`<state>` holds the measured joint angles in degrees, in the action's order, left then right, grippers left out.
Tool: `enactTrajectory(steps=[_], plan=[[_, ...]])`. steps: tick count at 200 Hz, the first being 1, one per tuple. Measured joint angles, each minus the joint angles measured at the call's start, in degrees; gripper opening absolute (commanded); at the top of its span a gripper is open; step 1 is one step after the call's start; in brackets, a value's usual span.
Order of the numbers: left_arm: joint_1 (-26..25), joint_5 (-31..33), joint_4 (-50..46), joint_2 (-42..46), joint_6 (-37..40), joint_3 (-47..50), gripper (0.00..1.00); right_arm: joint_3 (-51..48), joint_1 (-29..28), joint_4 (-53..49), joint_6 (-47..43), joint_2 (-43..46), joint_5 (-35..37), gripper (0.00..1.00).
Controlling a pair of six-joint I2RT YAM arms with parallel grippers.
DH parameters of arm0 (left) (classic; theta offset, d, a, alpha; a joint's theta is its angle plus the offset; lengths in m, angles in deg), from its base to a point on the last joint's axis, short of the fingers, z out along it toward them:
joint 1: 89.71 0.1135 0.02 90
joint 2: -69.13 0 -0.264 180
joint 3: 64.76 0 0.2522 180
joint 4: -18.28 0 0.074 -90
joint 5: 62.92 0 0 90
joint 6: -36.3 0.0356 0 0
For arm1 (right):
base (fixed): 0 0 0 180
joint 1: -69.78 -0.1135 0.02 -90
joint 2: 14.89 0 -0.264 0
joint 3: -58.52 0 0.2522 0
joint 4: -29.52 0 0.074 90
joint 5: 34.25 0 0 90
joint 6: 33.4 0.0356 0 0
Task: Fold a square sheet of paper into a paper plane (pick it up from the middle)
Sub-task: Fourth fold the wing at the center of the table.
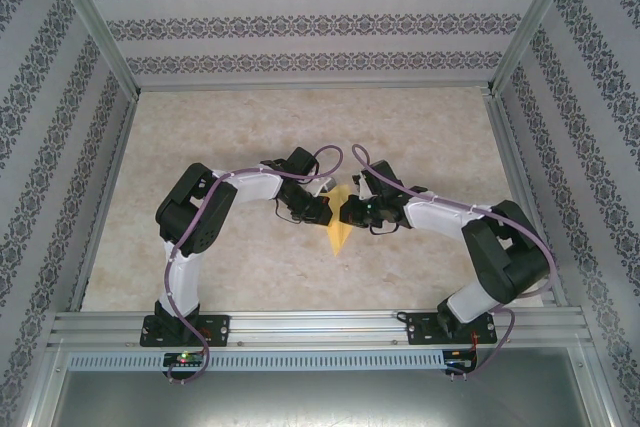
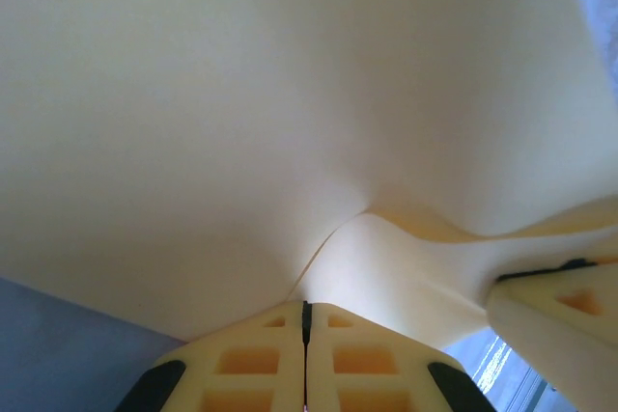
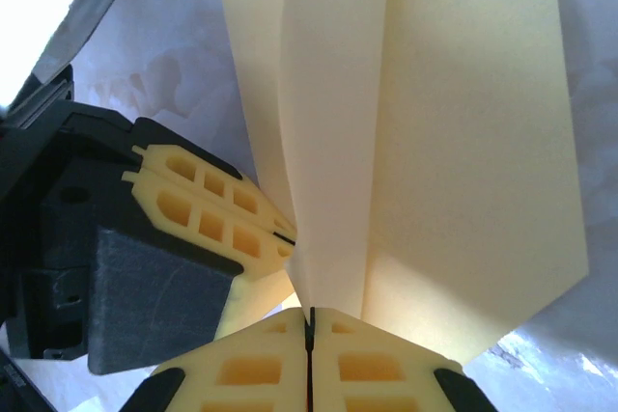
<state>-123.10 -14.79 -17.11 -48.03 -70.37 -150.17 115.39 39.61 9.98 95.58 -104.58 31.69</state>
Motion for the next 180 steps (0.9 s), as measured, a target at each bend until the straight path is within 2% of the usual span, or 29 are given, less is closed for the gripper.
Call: enactTrajectory(steps=[140,180], plan=[[0.13,-0.39,0.04,-0.11,-0.04,0.04,0.08,-1.68,1.2,10.47,6.6,-4.81,-6.69,0.05],[0.13,-0.37,0.72,0.35,-0.28,0.66,0.04,-2.84,1.57,12.85,7.72,-4.87,-7.56,0.05]])
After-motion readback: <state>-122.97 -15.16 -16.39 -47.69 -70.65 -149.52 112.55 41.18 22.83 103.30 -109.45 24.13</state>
